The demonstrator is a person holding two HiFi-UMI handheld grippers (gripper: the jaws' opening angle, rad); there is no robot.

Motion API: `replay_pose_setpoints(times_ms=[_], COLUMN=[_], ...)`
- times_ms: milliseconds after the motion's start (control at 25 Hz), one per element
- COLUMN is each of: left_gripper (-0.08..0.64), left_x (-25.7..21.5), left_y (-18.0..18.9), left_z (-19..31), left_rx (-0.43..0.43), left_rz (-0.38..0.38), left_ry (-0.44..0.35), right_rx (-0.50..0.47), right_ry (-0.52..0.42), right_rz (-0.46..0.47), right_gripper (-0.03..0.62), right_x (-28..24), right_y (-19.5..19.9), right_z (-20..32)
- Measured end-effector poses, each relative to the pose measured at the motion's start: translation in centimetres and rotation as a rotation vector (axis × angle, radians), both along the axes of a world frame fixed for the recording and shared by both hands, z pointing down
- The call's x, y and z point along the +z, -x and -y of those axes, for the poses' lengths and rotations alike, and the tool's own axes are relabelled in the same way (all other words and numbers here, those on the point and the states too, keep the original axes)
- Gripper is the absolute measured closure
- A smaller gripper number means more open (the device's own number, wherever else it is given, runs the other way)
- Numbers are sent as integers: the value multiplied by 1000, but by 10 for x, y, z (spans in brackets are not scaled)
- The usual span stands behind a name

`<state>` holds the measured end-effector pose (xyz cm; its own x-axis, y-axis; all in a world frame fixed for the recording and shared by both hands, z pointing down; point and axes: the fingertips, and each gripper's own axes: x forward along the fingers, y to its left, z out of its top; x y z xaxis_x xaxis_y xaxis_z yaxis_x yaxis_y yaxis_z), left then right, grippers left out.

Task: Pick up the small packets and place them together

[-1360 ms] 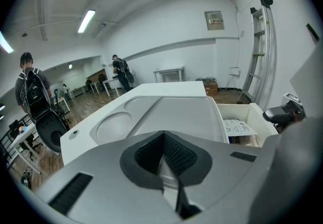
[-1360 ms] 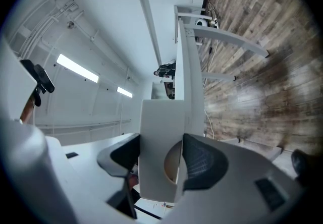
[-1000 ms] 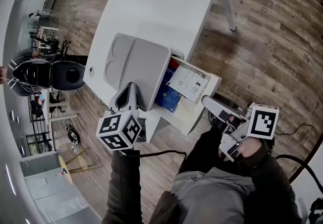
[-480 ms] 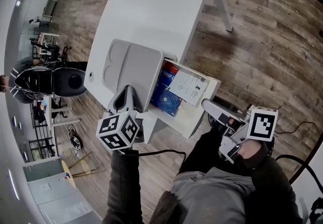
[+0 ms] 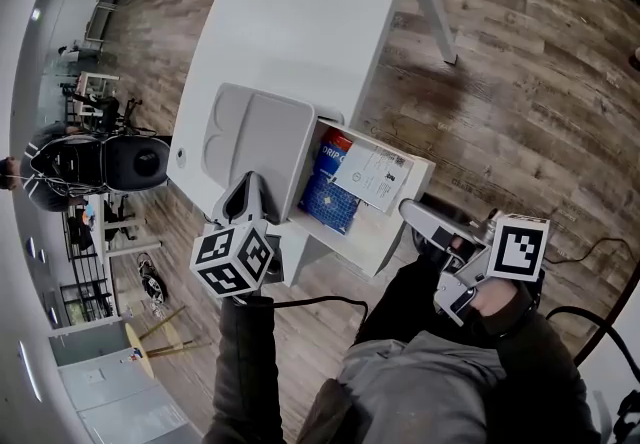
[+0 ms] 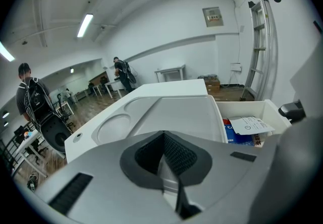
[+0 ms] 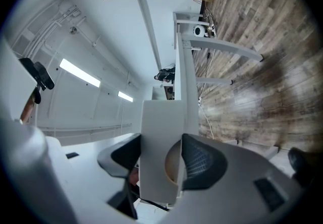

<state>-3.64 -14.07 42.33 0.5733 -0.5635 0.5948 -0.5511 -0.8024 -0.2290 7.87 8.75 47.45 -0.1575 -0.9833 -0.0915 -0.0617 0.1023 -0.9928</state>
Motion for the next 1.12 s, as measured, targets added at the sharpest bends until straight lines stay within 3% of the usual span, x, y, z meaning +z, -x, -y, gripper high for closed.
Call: replay_pose_setpoints(times_ms=[1120], left_gripper=[560], left_x=[-9], left_y=[-2], left_z=[3], left_rx=[-3], left_rz=[15], left_ry=[-11], right_rx=[9], right_ry=[-9], right_rz=[8], right_gripper=[327], right_x=[-8], right_y=[-5], right_z=[-17])
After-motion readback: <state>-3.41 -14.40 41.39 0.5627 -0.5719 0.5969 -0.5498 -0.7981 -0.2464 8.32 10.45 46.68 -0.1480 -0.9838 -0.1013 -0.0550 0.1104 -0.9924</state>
